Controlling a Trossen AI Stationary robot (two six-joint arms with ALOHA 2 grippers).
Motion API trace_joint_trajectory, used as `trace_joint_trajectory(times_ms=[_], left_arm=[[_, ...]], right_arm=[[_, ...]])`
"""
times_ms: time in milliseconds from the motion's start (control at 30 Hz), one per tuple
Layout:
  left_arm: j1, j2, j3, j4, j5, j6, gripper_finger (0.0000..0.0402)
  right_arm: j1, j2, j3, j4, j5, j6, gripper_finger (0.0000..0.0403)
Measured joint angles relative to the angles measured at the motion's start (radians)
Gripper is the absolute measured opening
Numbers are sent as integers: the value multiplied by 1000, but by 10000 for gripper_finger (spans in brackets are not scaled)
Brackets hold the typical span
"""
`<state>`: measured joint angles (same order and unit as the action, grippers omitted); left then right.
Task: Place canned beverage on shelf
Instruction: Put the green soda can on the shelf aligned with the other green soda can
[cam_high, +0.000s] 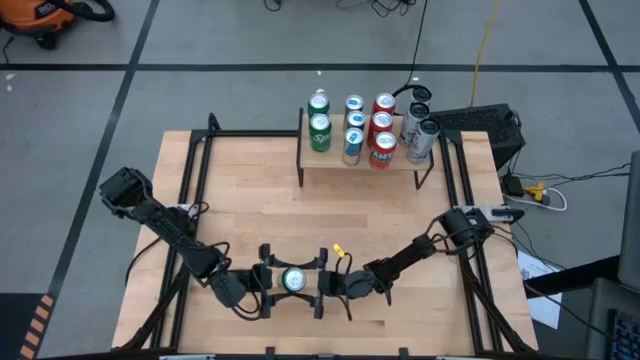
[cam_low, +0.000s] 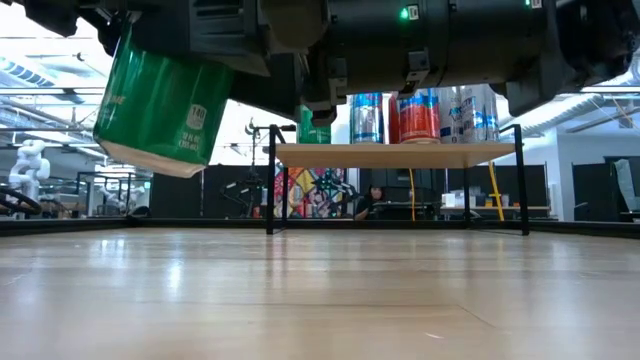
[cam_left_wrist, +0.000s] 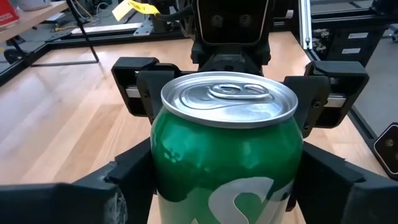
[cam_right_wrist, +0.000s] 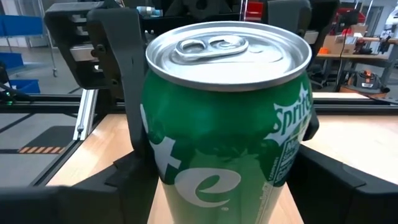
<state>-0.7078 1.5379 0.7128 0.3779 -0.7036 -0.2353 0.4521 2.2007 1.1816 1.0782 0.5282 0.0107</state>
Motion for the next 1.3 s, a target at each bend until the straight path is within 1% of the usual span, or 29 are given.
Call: trace_joint_trajectory(times_ms=[133,233,367,400,467,533,600,700,800,933,1033,1200,1300], left_arm=[[5,0,2,-6,-7,1,298],[23,-23,2,-35,-16,30,298],[99,-82,6,2,-42,119,298],[126,-101,11,26,-56,143,298],[183,-133,15,44,-46,187,299],[244,-156,9,29,12,235,299],[314,-182,7,35,114,286,299],[434,-201,11,118,227,323,299],[557,-195,8,170,328,357,299],[727,-198,9,235,496,354,299],[841,-195,9,239,591,348,299],[980,-177,8,294,715,294,299],[1034,-144,8,327,763,257,299]], right_arm=[[-9,-5,3,-75,-6,48,293],[-21,-8,5,-157,0,159,313],[-29,-4,4,-270,80,371,342],[-28,4,0,-302,110,402,345],[-16,9,-4,-379,187,461,346],[-5,0,3,-414,259,507,344],[5,-4,3,-445,298,525,340],[20,4,-1,-490,308,533,340],[29,1,1,-483,312,547,340],[36,1,1,-499,309,555,339],[40,1,1,-497,312,554,339],[41,1,1,-504,309,554,339],[38,1,1,-503,309,551,339]])
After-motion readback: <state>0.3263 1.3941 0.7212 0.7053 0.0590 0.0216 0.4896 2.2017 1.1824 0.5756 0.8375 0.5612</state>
